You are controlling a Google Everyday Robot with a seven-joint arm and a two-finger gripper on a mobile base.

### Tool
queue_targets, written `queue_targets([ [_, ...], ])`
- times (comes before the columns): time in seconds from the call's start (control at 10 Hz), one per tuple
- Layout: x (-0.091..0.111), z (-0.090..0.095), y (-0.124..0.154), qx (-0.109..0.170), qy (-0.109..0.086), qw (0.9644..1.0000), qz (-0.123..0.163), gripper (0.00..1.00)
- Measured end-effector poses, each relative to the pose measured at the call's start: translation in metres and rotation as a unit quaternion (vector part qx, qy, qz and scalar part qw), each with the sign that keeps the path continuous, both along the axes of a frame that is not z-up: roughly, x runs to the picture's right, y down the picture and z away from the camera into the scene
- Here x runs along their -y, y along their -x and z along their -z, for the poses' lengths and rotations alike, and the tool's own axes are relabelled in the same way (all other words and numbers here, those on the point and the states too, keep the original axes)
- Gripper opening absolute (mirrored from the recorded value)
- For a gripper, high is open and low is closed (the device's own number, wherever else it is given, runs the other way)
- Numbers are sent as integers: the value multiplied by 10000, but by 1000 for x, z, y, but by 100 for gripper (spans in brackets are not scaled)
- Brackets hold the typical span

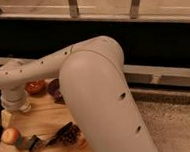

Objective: Place apple in table surface

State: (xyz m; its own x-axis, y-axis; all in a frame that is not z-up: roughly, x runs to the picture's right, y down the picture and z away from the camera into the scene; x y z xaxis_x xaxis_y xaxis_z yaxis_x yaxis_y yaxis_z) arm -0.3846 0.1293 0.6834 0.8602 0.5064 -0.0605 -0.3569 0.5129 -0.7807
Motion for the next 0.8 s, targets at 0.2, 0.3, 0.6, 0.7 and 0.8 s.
queue_targets([
  [0.2, -4, 2, 6, 114, 47, 9999, 24, 80],
  [0.3, -4, 2, 6, 113, 47, 9999, 26, 80],
  [0.6, -7, -1, 9, 150, 103, 9998, 22, 80],
  [0.7, -15, -4, 15, 192, 173, 9997, 22, 80],
  [0.8, -24, -7, 21, 217, 223, 9995, 40, 80],
])
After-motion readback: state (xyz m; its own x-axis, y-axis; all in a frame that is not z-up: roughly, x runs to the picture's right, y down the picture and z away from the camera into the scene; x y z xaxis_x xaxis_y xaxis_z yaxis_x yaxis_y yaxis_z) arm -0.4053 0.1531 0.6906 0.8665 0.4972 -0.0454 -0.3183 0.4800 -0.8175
